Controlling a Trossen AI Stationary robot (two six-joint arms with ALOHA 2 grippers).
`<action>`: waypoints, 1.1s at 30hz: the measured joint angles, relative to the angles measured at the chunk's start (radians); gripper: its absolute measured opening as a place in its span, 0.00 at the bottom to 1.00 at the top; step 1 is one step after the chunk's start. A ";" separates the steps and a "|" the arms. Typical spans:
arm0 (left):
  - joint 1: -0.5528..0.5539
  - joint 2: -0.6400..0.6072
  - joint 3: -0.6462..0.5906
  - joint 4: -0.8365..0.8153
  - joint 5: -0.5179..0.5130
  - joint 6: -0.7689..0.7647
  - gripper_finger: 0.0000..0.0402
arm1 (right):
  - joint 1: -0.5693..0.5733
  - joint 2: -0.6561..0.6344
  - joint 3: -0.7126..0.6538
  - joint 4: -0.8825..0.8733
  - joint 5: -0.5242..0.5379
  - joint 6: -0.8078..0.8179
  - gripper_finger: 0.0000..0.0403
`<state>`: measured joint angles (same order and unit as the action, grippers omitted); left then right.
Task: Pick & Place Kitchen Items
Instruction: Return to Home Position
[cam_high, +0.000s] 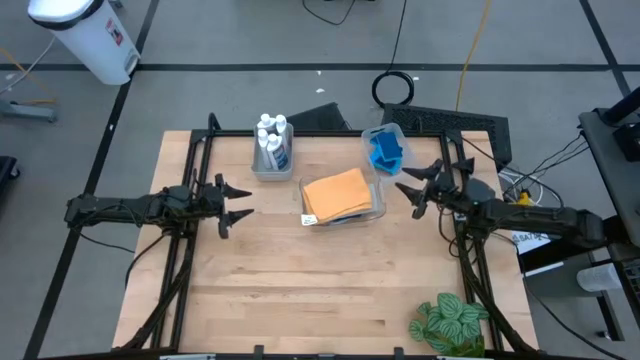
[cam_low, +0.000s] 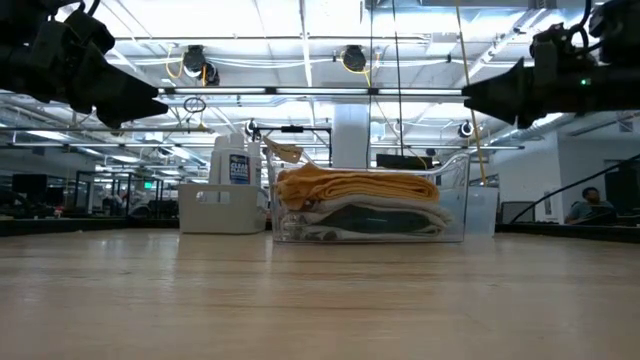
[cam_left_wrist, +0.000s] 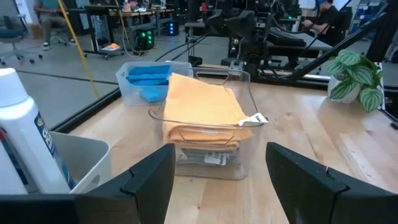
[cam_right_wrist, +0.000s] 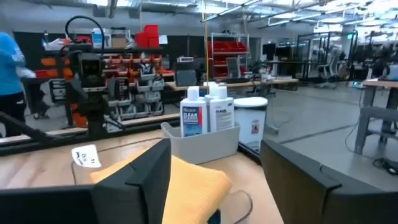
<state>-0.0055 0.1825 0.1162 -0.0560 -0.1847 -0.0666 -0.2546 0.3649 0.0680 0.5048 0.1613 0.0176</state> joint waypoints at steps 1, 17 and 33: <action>0.000 0.000 0.000 -0.001 0.003 -0.001 0.64 | 0.000 -0.005 -0.011 -0.004 0.002 -0.007 0.54; 0.000 0.000 0.000 0.001 0.001 0.011 0.64 | -0.001 -0.189 -0.051 -0.218 0.048 -0.086 0.54; 0.000 0.000 0.000 0.001 0.001 0.010 0.64 | -0.001 -0.169 -0.053 -0.230 0.047 -0.085 0.54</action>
<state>-0.0051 0.1829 0.1162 -0.0551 -0.1833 -0.0568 -0.2554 0.1955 0.0151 0.2752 0.2085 -0.0677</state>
